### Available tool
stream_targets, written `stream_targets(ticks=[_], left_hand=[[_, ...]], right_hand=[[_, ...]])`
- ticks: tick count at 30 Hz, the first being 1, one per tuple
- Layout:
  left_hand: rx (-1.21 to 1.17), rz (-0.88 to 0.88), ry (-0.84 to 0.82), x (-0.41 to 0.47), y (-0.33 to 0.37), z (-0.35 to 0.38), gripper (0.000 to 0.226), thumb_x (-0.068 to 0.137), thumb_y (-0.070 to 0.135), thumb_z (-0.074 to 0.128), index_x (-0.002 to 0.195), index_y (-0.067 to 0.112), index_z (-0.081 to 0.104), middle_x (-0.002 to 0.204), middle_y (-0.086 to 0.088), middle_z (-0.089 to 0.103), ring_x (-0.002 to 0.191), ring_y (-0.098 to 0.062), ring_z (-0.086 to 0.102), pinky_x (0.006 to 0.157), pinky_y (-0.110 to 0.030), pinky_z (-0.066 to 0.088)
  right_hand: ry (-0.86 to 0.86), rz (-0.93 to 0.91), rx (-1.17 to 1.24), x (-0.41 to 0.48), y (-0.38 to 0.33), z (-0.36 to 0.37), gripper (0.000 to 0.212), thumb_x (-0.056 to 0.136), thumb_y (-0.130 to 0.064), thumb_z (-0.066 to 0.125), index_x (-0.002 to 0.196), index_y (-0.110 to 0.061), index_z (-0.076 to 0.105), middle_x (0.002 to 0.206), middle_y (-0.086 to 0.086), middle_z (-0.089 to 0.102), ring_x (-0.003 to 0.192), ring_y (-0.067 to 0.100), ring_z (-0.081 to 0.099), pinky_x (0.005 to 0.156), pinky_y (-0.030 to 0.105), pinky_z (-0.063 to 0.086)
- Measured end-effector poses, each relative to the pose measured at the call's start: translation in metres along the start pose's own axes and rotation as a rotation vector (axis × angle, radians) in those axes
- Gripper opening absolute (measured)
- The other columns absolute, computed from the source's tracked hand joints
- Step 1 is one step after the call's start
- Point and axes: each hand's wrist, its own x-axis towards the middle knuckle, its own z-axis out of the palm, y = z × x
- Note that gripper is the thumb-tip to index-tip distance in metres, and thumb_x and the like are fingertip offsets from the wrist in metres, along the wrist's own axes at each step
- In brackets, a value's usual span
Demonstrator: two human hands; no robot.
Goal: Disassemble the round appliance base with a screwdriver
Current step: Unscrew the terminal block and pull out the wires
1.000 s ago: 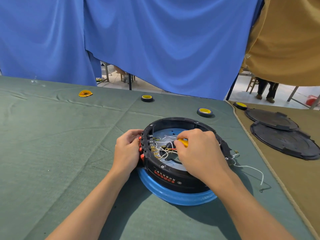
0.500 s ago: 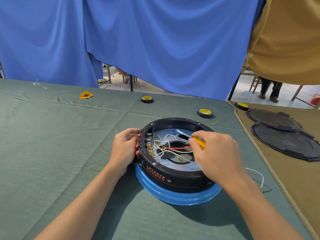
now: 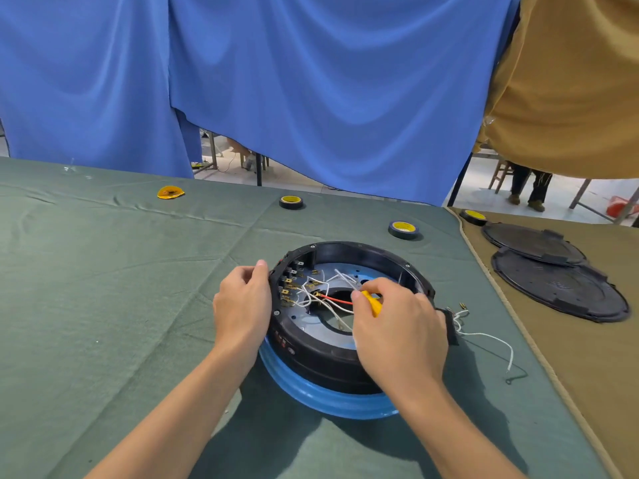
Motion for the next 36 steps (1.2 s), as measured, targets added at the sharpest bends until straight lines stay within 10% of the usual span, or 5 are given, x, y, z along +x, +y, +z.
stream_targets(ticks=[10, 22, 36], left_hand=[[-0.038, -0.007, -0.344, 0.0, 0.01, -0.01, 0.032, 0.086, 0.017, 0.071, 0.118, 0.014, 0.067, 0.103, 0.0, 0.073, 0.1, -0.023, 0.068, 0.095, -0.045, 0.052], [-0.259, -0.091, -0.529, 0.021, 0.015, -0.006, 0.032, 0.087, 0.005, 0.069, 0.118, 0.012, 0.065, 0.088, -0.006, 0.076, 0.08, -0.023, 0.074, 0.062, -0.027, 0.058], [-0.283, -0.115, -0.518, 0.028, 0.014, -0.001, 0.027, 0.086, 0.007, 0.07, 0.111, 0.016, 0.068, 0.088, -0.008, 0.076, 0.078, -0.025, 0.074, 0.061, -0.03, 0.058]], right_hand=[[-0.26, 0.122, 0.718, 0.034, 0.003, -0.046, 0.022, 0.1, -0.034, 0.044, 0.094, -0.015, 0.055, 0.058, -0.004, 0.047, 0.047, 0.009, 0.04, 0.048, 0.026, 0.038], [-0.411, -0.206, -0.259, 0.091, 0.006, 0.023, 0.017, 0.086, -0.009, 0.054, 0.096, -0.02, 0.062, 0.1, 0.009, 0.062, 0.08, 0.03, 0.054, 0.062, 0.033, 0.04], [-0.183, -0.161, 0.016, 0.091, 0.02, -0.019, 0.017, 0.086, -0.014, 0.064, 0.098, -0.024, 0.068, 0.092, 0.004, 0.067, 0.084, 0.026, 0.063, 0.074, 0.038, 0.054]])
